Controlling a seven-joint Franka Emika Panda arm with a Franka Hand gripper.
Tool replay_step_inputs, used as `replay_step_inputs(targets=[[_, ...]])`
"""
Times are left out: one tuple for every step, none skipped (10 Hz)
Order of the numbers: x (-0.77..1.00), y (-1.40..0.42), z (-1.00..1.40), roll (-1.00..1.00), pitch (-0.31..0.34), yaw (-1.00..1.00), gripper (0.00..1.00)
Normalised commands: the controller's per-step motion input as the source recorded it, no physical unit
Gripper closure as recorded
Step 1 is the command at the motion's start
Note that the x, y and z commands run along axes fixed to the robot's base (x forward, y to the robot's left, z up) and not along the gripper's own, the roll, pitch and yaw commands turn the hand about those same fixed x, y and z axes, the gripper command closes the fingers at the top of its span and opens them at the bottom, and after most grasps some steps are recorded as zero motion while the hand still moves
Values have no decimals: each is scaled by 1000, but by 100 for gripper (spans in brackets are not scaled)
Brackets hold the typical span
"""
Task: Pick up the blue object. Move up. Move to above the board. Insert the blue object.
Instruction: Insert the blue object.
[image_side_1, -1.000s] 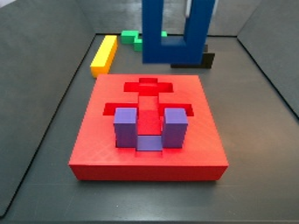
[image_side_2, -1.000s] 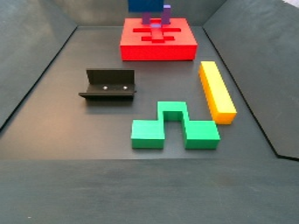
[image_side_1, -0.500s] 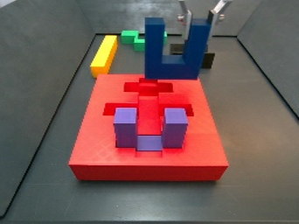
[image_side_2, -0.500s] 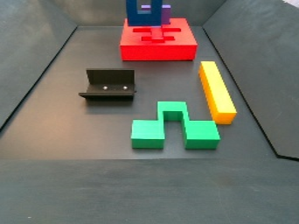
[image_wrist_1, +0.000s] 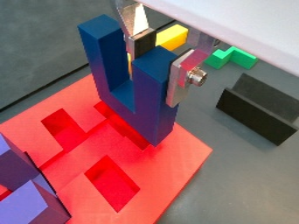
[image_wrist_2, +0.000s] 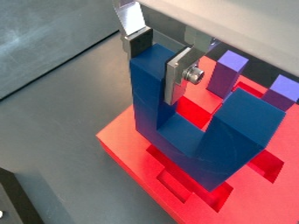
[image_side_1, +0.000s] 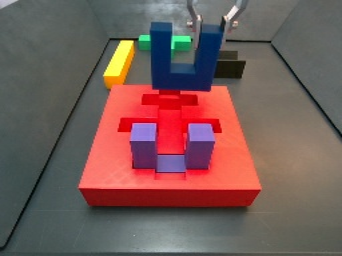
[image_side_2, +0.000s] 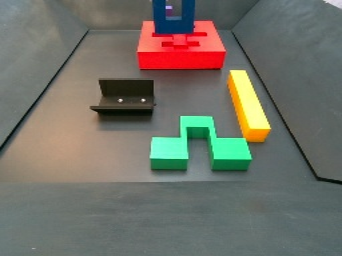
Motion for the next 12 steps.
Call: replay_step_inputs(targets=[[0, 43, -134, -91, 0, -23, 100], [0, 77, -146, -124, 0, 0, 100], [0, 80, -169, -129, 0, 0, 100], [-17, 100, -180, -121, 0, 0, 100], [-71, 100, -154, -133, 1, 0, 100], [-137, 37, -146, -117, 0, 0, 100], [-151, 9, -120, -120, 0, 0, 100], [-166, 0, -60, -100, 0, 0, 100], [-134, 0, -11, -73, 0, 0, 100], [-83, -23, -20, -74, 0, 0, 100], [-60, -40, 0, -80, 0, 0, 100], [-54, -83, 0, -79, 0, 0, 100]])
